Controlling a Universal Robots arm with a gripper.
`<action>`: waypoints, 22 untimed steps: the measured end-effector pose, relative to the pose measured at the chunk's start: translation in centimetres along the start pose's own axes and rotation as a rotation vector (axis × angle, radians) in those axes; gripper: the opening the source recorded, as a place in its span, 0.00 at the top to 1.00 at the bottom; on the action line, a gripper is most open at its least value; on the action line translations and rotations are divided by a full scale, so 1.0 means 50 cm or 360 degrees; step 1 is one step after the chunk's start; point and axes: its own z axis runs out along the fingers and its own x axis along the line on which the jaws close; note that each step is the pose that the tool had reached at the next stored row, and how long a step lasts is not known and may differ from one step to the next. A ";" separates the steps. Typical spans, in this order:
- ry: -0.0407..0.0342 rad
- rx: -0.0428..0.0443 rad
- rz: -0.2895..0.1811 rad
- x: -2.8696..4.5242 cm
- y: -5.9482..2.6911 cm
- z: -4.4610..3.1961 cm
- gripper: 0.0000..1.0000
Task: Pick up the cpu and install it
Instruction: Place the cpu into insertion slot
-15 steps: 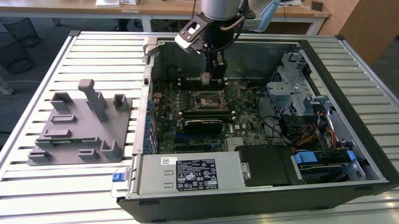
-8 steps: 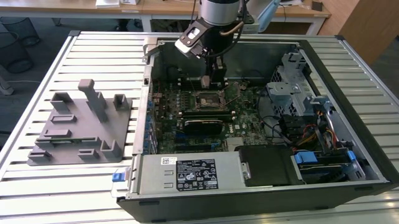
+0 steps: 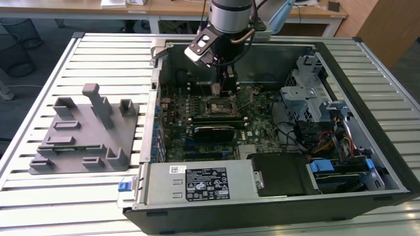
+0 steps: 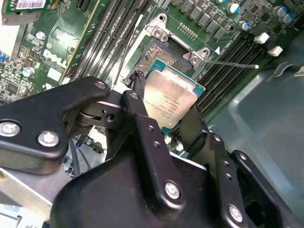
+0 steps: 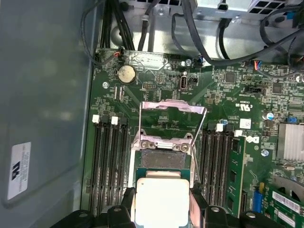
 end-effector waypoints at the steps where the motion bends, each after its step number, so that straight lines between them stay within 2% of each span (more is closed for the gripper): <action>1: 0.0000 0.0000 0.0000 0.000 0.000 0.004 0.46; 8: 0.0001 0.0000 0.0000 0.000 0.000 0.022 0.46; 18: 0.0003 0.0000 0.0005 0.001 0.001 0.057 0.46; 22: 0.0003 0.0000 0.0015 0.001 0.001 0.064 0.46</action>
